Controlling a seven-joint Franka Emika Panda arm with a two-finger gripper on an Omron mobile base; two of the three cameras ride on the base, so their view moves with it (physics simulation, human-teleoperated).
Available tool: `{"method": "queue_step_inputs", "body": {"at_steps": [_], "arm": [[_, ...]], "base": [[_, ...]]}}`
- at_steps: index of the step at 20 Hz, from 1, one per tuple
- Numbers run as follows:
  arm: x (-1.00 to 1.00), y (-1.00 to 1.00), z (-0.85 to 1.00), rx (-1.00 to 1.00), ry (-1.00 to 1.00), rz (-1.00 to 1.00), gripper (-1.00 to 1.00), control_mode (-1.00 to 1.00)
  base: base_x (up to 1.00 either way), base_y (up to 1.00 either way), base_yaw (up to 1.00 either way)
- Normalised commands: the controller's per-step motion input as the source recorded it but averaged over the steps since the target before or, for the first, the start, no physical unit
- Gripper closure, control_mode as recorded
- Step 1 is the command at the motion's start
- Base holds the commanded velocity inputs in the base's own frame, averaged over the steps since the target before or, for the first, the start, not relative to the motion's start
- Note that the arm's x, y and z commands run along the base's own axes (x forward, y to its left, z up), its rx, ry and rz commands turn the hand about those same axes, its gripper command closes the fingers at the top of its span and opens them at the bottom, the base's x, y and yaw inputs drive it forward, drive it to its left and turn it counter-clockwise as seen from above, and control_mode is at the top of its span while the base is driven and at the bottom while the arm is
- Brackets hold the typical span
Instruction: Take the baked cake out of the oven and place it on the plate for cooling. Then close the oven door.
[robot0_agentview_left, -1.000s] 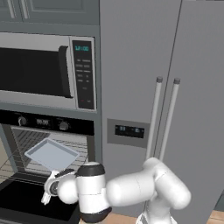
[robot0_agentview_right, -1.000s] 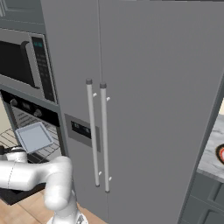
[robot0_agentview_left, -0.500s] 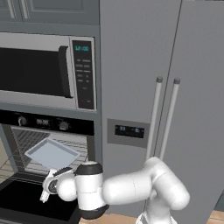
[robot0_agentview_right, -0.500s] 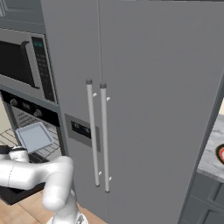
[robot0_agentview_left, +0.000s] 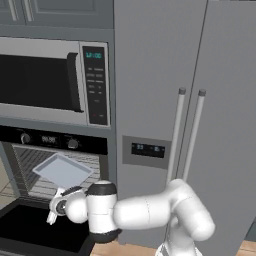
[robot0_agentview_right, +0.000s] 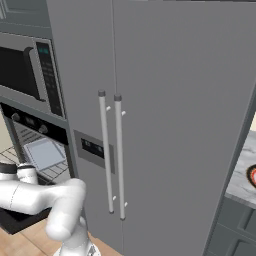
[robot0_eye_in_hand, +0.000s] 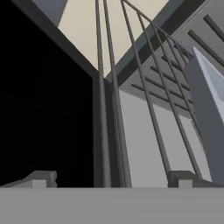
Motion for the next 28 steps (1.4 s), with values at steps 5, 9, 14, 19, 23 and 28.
{"method": "queue_step_inputs", "body": {"at_steps": [5,9,14,19,23,28], "arm": [[0.33,0.00,-0.25,0.00,-0.03,0.01,-1.00,-1.00],[0.30,0.00,-0.22,0.00,-0.03,0.02,-1.00,-1.00],[0.33,0.00,-0.17,0.00,-0.02,0.01,-1.00,-1.00],[0.37,0.00,-0.12,0.00,0.00,0.00,-1.00,-1.00],[0.36,0.00,-0.04,0.00,0.00,0.00,-1.00,-1.00],[0.37,0.00,-0.03,0.00,0.00,0.00,-1.00,-1.00]], "base": [[0.00,0.00,0.00],[0.00,0.00,0.00],[0.00,0.00,0.00],[0.00,0.00,0.00],[0.00,0.00,0.00],[0.00,0.00,0.00]]}}
